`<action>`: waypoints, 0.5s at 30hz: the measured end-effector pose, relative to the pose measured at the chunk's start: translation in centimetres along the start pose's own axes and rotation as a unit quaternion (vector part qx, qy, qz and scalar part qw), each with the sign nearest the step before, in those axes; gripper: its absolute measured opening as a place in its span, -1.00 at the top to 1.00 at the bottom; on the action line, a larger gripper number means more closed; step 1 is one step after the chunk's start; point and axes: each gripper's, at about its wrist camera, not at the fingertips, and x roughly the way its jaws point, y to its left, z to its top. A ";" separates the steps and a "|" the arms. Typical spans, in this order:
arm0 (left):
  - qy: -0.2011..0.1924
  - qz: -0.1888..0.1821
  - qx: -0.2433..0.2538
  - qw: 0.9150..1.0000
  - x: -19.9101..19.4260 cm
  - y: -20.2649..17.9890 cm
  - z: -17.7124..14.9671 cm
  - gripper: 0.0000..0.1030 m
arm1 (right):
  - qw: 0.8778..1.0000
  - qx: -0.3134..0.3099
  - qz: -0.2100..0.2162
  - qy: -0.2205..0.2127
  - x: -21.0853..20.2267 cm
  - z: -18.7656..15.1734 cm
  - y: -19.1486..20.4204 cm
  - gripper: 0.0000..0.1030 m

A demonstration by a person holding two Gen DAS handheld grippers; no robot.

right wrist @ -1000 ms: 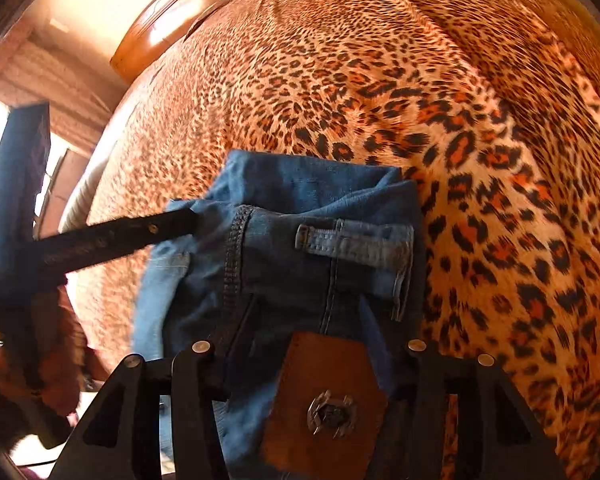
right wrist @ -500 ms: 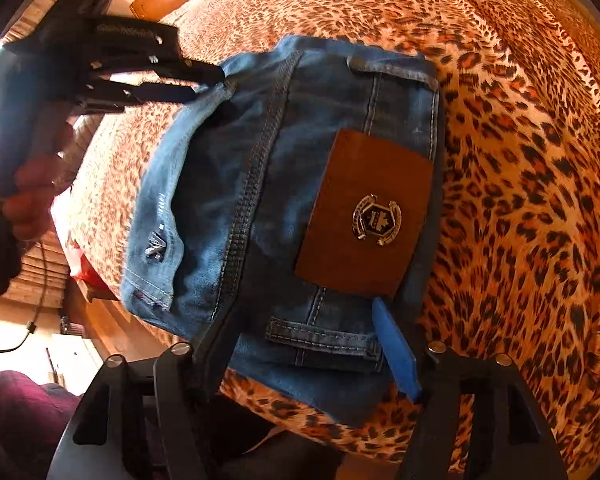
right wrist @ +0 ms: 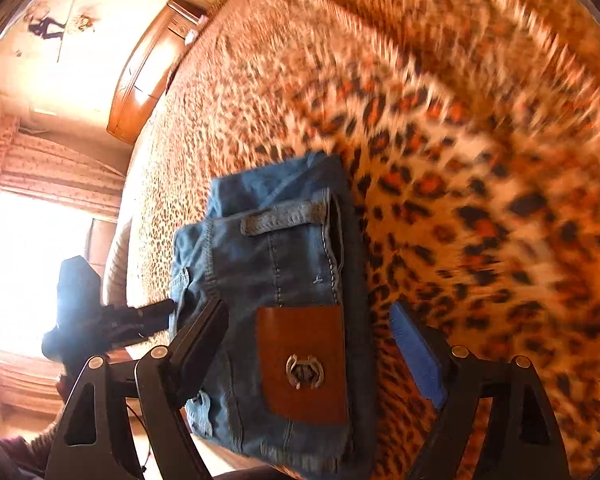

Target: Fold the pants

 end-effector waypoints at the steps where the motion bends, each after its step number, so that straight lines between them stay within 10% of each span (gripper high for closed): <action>1: -0.005 -0.005 0.001 1.000 0.0 -0.2 0.0 -0.47 | 0.999 0.007 0.030 0.021 1.2 -0.3 0.0 -0.66; 6: 0.029 -0.015 0.047 0.998 1.3 -2.1 -0.1 -0.61 | 0.990 0.005 0.141 0.026 1.7 -1.2 -0.2 -0.72; 13: 0.027 0.020 0.069 0.997 1.3 -2.9 0.6 -0.15 | 0.990 0.019 0.136 0.033 2.5 -0.5 0.1 -0.50; 15: 0.025 0.025 0.070 0.997 1.1 -3.1 0.6 -0.01 | 0.995 -0.056 0.062 0.059 3.5 -0.5 1.5 -0.10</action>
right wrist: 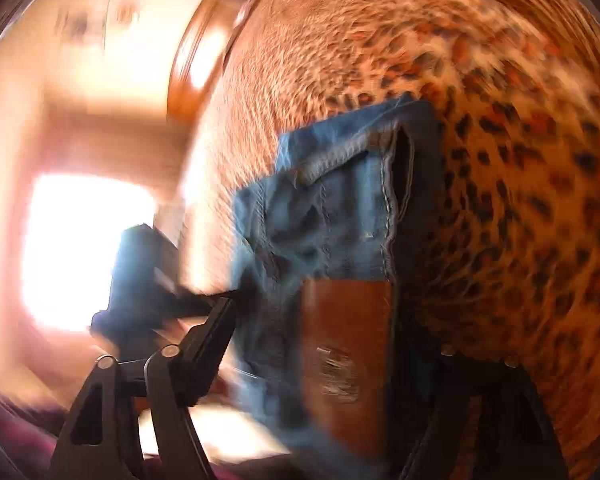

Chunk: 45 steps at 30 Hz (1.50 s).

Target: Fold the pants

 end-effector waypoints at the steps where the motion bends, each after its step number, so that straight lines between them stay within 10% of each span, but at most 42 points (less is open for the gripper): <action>1: -0.001 -0.001 0.002 1.000 -0.1 -0.3 -0.1 0.13 | 1.000 0.020 -0.006 0.004 0.3 0.2 -0.8 0.04; 4: -0.013 0.004 0.029 0.999 -1.4 -1.7 -0.7 0.45 | 0.999 0.048 -0.014 0.002 0.0 1.0 -0.6 0.25; 14: -0.088 -0.023 0.038 0.995 -9.4 -3.4 1.4 0.55 | 0.999 0.009 0.038 -0.007 -1.9 4.4 6.1 0.23; 18: -0.146 -0.012 0.046 0.988 -12.5 -4.6 6.2 0.50 | 0.998 -0.030 0.039 -0.036 -2.0 9.9 9.2 0.20; 21: -0.167 0.037 0.041 0.984 -12.5 -4.4 9.7 0.05 | 0.997 -0.048 0.025 -0.061 -1.7 14.1 10.5 -0.15; 26: -0.150 0.120 -0.008 0.981 -10.8 -1.5 11.7 0.14 | 0.965 -0.071 -0.246 -0.057 2.6 18.2 9.4 -0.56; 33: -0.186 0.143 -0.034 0.972 -11.1 0.2 7.1 0.02 | 0.970 -0.069 -0.219 -0.078 0.2 13.9 11.0 -0.79; 45: -0.263 0.195 -0.031 0.944 -11.8 -2.2 -1.8 -0.20 | 0.933 -0.089 -0.331 -0.110 -2.3 7.8 15.2 -0.99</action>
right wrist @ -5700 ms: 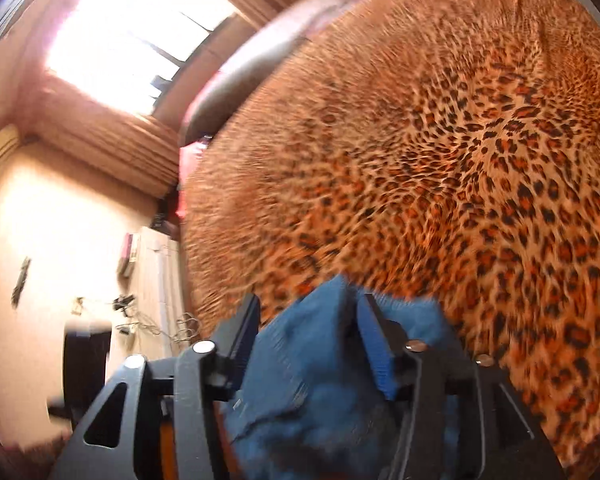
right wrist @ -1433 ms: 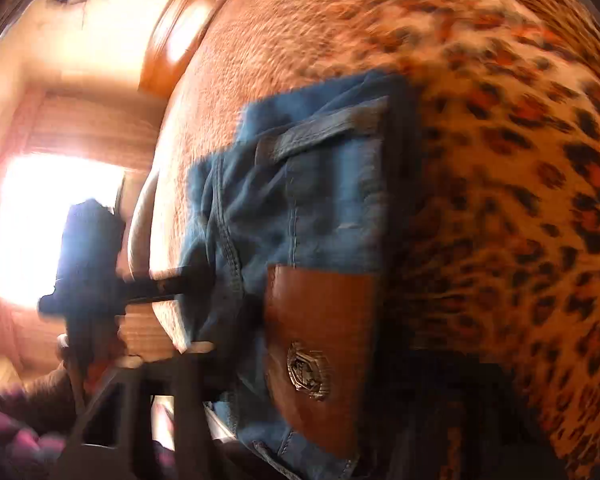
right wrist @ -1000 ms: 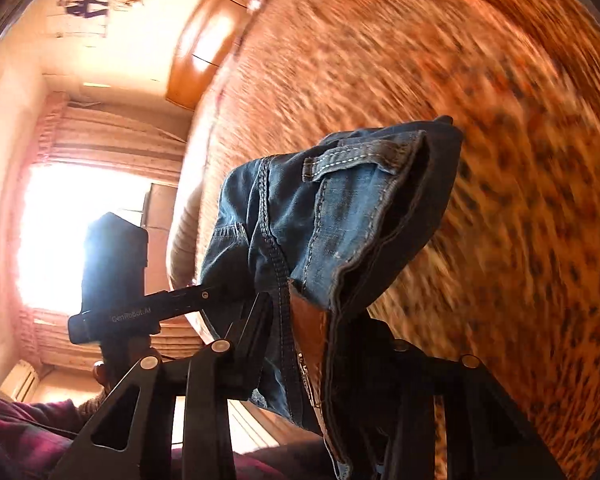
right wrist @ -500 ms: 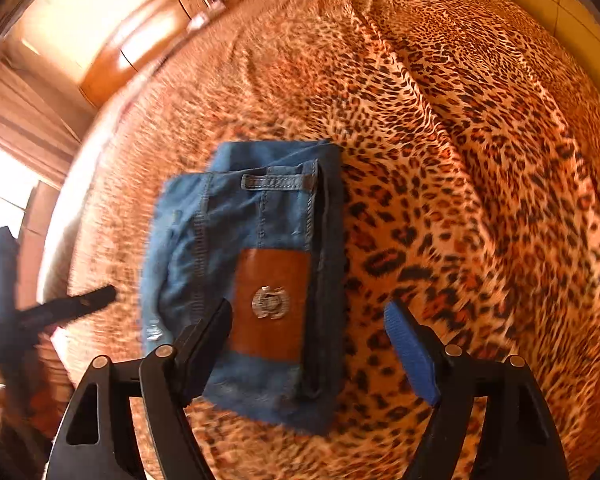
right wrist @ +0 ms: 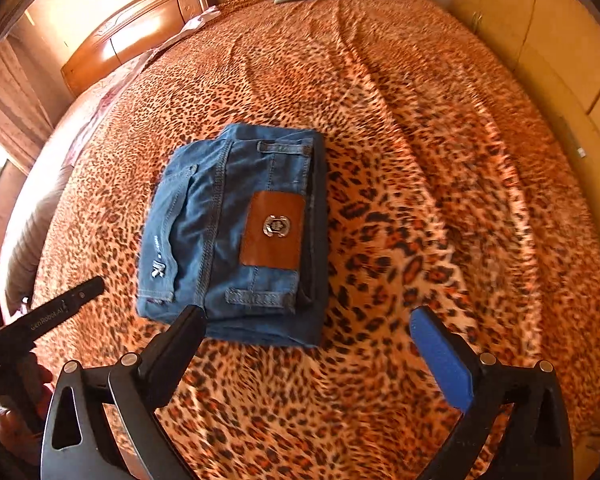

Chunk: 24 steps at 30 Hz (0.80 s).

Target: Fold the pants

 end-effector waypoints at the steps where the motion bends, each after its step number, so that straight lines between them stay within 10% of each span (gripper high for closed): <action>1: -0.007 0.001 -0.002 1.000 -0.5 -0.2 -0.6 -0.21 | 1.000 -0.002 -0.007 -0.005 -0.4 -0.3 -0.1 -0.99; 10: -0.069 0.038 0.085 0.993 -4.4 -4.1 -4.1 -0.22 | 0.998 0.007 -0.035 -0.044 -4.1 -3.7 -1.5 -0.99; 24: -0.056 -0.025 0.125 0.990 -6.9 -6.1 -6.6 -0.21 | 0.998 0.024 -0.043 -0.048 -5.7 -6.8 -3.8 -0.99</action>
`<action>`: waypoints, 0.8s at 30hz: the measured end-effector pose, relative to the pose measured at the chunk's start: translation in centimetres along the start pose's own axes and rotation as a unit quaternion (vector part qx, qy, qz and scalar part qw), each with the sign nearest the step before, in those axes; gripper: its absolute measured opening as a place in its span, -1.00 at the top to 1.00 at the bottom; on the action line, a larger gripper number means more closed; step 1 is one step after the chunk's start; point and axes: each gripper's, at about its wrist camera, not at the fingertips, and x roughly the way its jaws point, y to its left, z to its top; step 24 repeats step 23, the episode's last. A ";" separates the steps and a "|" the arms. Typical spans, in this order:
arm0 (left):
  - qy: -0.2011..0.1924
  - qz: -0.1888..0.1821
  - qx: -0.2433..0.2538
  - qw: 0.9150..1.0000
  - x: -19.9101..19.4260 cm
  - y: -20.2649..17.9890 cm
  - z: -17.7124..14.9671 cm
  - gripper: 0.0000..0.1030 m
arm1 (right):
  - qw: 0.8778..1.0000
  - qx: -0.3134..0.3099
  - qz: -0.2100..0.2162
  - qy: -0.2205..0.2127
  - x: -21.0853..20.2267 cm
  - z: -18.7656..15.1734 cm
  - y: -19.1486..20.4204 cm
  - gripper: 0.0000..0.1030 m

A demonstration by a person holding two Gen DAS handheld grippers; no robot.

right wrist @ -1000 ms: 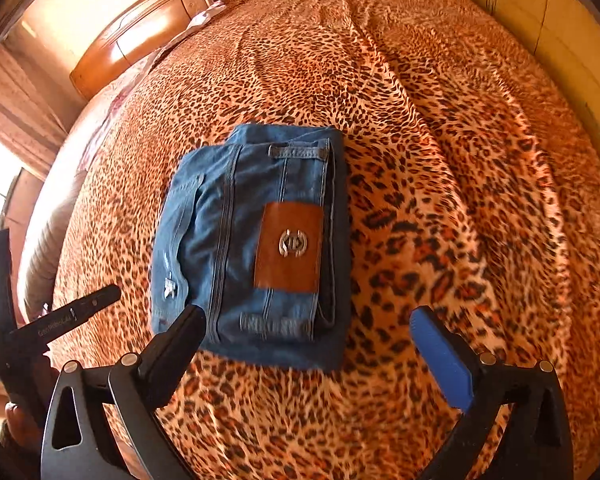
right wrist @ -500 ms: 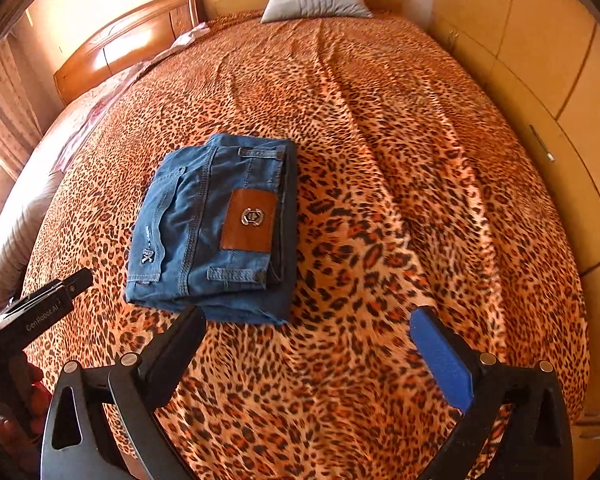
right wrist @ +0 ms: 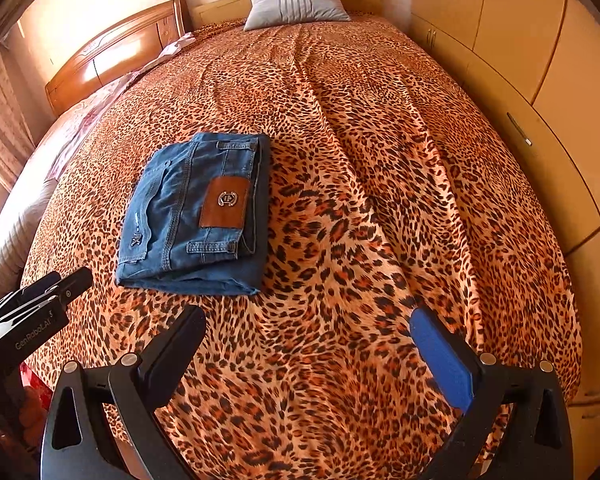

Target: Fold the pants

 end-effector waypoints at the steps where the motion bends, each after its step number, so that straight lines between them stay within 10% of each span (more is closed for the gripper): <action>1: 0.002 -0.001 0.000 1.000 0.0 -0.1 0.1 -0.21 | 1.000 0.000 0.000 0.000 0.0 -0.1 -0.1 -0.99; 24: -0.044 -0.011 0.015 0.999 -3.3 -2.7 -0.7 -0.22 | 1.000 0.000 -0.006 0.000 -0.7 -0.8 -1.4 -0.99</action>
